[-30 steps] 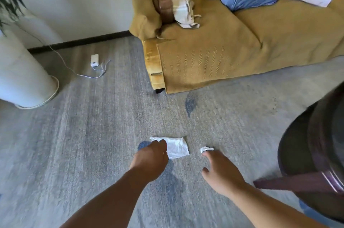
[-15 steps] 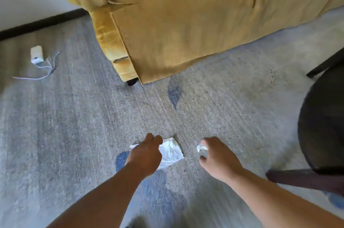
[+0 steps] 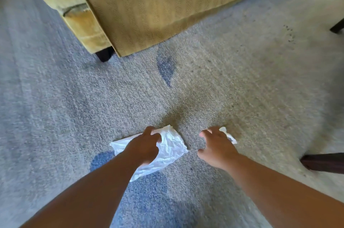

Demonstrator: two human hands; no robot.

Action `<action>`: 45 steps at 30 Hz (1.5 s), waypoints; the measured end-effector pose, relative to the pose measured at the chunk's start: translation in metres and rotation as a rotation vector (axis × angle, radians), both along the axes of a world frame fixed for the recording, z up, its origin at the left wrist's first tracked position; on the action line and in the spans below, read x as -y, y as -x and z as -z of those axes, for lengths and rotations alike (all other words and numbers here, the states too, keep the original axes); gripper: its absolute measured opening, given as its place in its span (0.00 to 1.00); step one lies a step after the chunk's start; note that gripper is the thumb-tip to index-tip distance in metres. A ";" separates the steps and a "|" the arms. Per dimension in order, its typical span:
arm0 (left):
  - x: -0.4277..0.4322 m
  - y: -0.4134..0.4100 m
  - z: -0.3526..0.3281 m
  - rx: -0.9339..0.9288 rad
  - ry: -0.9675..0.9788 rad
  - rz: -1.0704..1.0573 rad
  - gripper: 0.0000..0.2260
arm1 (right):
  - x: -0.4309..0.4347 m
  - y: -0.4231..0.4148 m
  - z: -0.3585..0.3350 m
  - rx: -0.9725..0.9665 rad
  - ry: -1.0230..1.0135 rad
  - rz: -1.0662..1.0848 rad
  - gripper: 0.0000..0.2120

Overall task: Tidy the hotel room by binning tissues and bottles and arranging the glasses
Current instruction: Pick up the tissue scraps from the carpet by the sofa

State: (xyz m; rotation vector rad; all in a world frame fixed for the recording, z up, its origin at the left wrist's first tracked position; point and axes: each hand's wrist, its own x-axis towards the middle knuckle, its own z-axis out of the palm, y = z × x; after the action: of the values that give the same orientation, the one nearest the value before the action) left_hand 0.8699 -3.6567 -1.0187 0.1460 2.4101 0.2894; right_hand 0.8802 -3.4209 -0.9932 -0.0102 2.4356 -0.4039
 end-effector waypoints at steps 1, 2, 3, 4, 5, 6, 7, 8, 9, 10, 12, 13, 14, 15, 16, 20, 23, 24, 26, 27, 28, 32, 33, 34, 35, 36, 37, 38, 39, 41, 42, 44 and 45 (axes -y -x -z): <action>0.000 0.001 0.005 0.016 0.018 0.010 0.16 | -0.001 0.001 0.005 0.006 -0.018 0.003 0.29; 0.000 0.002 0.008 0.026 0.040 0.019 0.16 | -0.003 0.001 0.009 0.014 -0.037 0.006 0.30; 0.000 0.003 0.012 0.028 0.058 0.026 0.16 | -0.005 0.002 0.013 0.023 -0.056 0.009 0.30; 0.000 0.004 0.015 0.021 0.071 0.030 0.16 | -0.007 0.002 0.016 0.034 -0.075 0.010 0.30; 0.000 0.005 0.017 0.010 0.074 0.023 0.16 | -0.009 0.003 0.020 0.046 -0.090 0.011 0.30; -0.001 0.006 0.018 -0.001 0.068 0.000 0.15 | -0.011 0.004 0.023 0.060 -0.102 0.012 0.30; -0.002 0.008 0.018 -0.006 0.060 -0.027 0.14 | -0.013 0.005 0.025 0.075 -0.111 0.016 0.30; -0.003 0.010 0.016 -0.010 0.047 -0.041 0.14 | -0.014 0.006 0.027 0.089 -0.119 0.023 0.30; -0.005 0.011 0.014 -0.019 0.028 -0.035 0.13 | -0.015 0.008 0.029 0.103 -0.126 0.030 0.31; -0.007 0.013 0.012 -0.039 -0.002 -0.013 0.12 | -0.016 0.010 0.030 0.119 -0.128 0.037 0.31; -0.010 0.016 0.008 -0.138 -0.096 0.020 0.08 | -0.016 0.012 0.032 0.149 -0.124 0.043 0.30; -0.010 0.015 0.006 -0.197 -0.149 0.016 0.06 | -0.015 0.013 0.032 0.154 -0.121 0.042 0.30; -0.010 0.015 0.005 -0.244 -0.198 -0.003 0.05 | -0.015 0.014 0.032 0.149 -0.119 0.040 0.30; -0.008 0.015 0.004 -0.271 -0.226 -0.029 0.07 | -0.014 0.014 0.032 0.131 -0.117 0.032 0.30; -0.006 0.014 0.004 -0.269 -0.224 -0.045 0.11 | -0.013 0.014 0.032 0.109 -0.110 0.025 0.30; 0.016 0.010 0.008 -0.176 0.074 0.058 0.18 | -0.007 0.016 0.027 0.062 -0.040 0.031 0.23; 0.028 0.003 0.010 -0.152 0.175 0.015 0.11 | 0.000 0.018 0.022 0.015 -0.002 0.005 0.18; 0.030 0.001 0.011 -0.140 0.189 -0.008 0.12 | 0.002 0.018 0.021 0.001 0.012 -0.004 0.18; 0.031 -0.001 0.010 -0.124 0.188 -0.039 0.13 | 0.006 0.018 0.019 -0.010 0.034 -0.023 0.16; 0.030 0.000 0.009 -0.118 0.161 -0.063 0.12 | 0.008 0.017 0.018 -0.010 0.047 -0.029 0.18; 0.030 0.002 0.007 -0.117 0.120 -0.091 0.11 | 0.009 0.017 0.017 -0.014 0.062 -0.031 0.20; 0.021 0.010 -0.003 -0.133 -0.008 -0.126 0.09 | 0.012 0.020 0.004 -0.062 0.100 -0.013 0.27; 0.018 0.014 -0.009 -0.148 -0.034 -0.137 0.10 | 0.012 0.021 -0.001 -0.080 0.104 -0.001 0.28; 0.015 0.018 -0.016 -0.158 -0.041 -0.135 0.11 | 0.011 0.023 -0.007 -0.096 0.108 0.011 0.28; 0.011 0.023 -0.025 -0.162 -0.033 -0.095 0.11 | 0.010 0.024 -0.016 -0.113 0.109 0.020 0.28; 0.006 0.027 -0.035 -0.164 -0.021 -0.036 0.11 | 0.009 0.026 -0.027 -0.138 0.109 0.018 0.27; 0.002 0.029 -0.044 -0.166 -0.023 0.013 0.08 | 0.009 0.027 -0.039 -0.166 0.108 0.006 0.24; -0.002 0.031 -0.059 -0.163 -0.056 0.017 0.05 | 0.008 0.027 -0.056 -0.196 0.110 -0.001 0.20; -0.006 0.030 -0.076 -0.151 -0.100 0.008 0.03 | 0.007 0.026 -0.073 -0.219 0.117 0.007 0.17; -0.015 0.031 -0.115 -0.135 -0.144 -0.001 0.06 | 0.005 0.022 -0.114 -0.258 0.150 0.063 0.13; -0.020 0.032 -0.134 -0.126 -0.148 0.017 0.07 | 0.004 0.019 -0.133 -0.277 0.169 0.094 0.11; -0.032 0.038 -0.185 -0.115 -0.160 0.020 0.09 | 0.001 0.016 -0.182 -0.318 0.199 0.154 0.08; -0.038 0.043 -0.215 -0.127 -0.172 0.016 0.10 | -0.001 0.016 -0.209 -0.347 0.207 0.176 0.06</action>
State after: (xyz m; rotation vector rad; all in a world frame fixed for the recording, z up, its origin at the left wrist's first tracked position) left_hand 0.8270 -3.6192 -0.8041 0.2689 2.5061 0.4939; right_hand 0.8643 -3.4194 -0.7842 0.0495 2.7325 -0.7888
